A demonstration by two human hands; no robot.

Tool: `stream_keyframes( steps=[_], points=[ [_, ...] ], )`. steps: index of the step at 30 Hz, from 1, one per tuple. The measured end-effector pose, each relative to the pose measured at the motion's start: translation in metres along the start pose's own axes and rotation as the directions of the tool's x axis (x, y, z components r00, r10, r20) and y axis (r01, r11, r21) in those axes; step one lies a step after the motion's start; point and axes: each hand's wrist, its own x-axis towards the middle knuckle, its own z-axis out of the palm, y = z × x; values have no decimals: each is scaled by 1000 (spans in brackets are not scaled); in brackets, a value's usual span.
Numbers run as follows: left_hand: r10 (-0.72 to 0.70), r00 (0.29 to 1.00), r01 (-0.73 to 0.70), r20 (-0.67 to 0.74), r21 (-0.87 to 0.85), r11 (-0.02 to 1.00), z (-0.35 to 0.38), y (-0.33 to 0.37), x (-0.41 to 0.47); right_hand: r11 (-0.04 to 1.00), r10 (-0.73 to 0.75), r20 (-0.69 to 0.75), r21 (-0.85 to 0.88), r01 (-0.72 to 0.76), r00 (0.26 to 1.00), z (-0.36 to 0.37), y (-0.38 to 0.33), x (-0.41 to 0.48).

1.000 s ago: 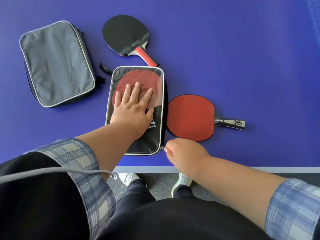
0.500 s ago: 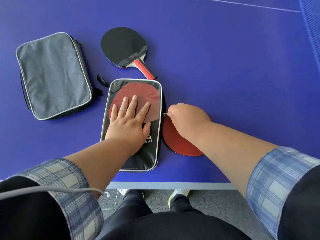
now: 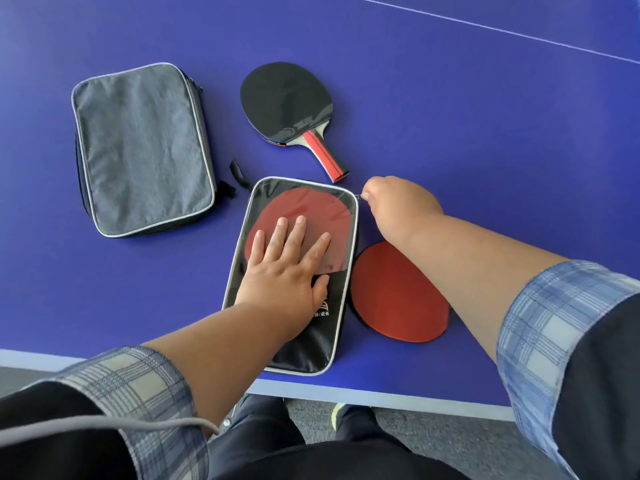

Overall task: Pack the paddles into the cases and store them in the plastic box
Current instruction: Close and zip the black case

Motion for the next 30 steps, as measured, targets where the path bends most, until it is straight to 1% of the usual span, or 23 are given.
stream_keyframes(
  steps=[8,9,11,13,14,16,18,19,21,22,23,24,25,27,29,30],
  points=[
    [-37,999,37,9,-26,999,2,9,-8,994,-101,-24,-32,100,995,-16,-25,20],
    [-40,999,40,17,-29,999,3,9,-8,995,-101,-23,10,101,995,-17,-27,19],
    [-49,998,50,32,-36,998,3,9,-9,980,-62,-48,185,70,997,-15,-28,13],
    [-65,996,67,58,-46,997,2,10,-8,935,11,-124,352,34,992,-9,-31,0],
    [-71,995,75,77,-58,995,1,11,-7,918,55,-184,395,23,981,-4,-36,-8],
    [-60,993,69,98,-96,993,-4,10,-3,914,131,-317,406,9,939,9,-53,-28],
    [-56,996,67,71,-158,985,-16,0,5,907,136,-384,419,41,913,22,-75,-47],
    [-65,998,69,26,-198,978,-24,-8,10,902,110,-377,427,68,920,29,-86,-56],
    [-129,991,113,-36,-300,947,-43,-31,26,893,47,-291,440,91,955,43,-106,-71],
    [-191,980,156,-57,-380,912,-52,-42,38,906,10,-239,413,92,971,50,-114,-77],
    [-238,968,182,-73,-448,875,-61,-50,50,932,-33,-200,347,102,979,56,-122,-82],
    [-255,964,193,-72,-470,861,-68,-56,64,958,-77,-168,259,119,983,61,-127,-86],
    [-234,971,188,-50,-447,875,-72,-57,77,973,-111,-144,185,137,983,65,-131,-89],
    [-134,990,142,47,-361,922,-78,-52,104,978,-143,-130,131,160,981,69,-133,-92],
    [-65,975,130,214,-309,942,-80,-39,127,977,-152,-128,132,169,980,70,-133,-91],
    [-15,958,83,288,-225,971,-80,-33,138,978,-148,-126,131,165,981,70,-133,-90]
  ],
)
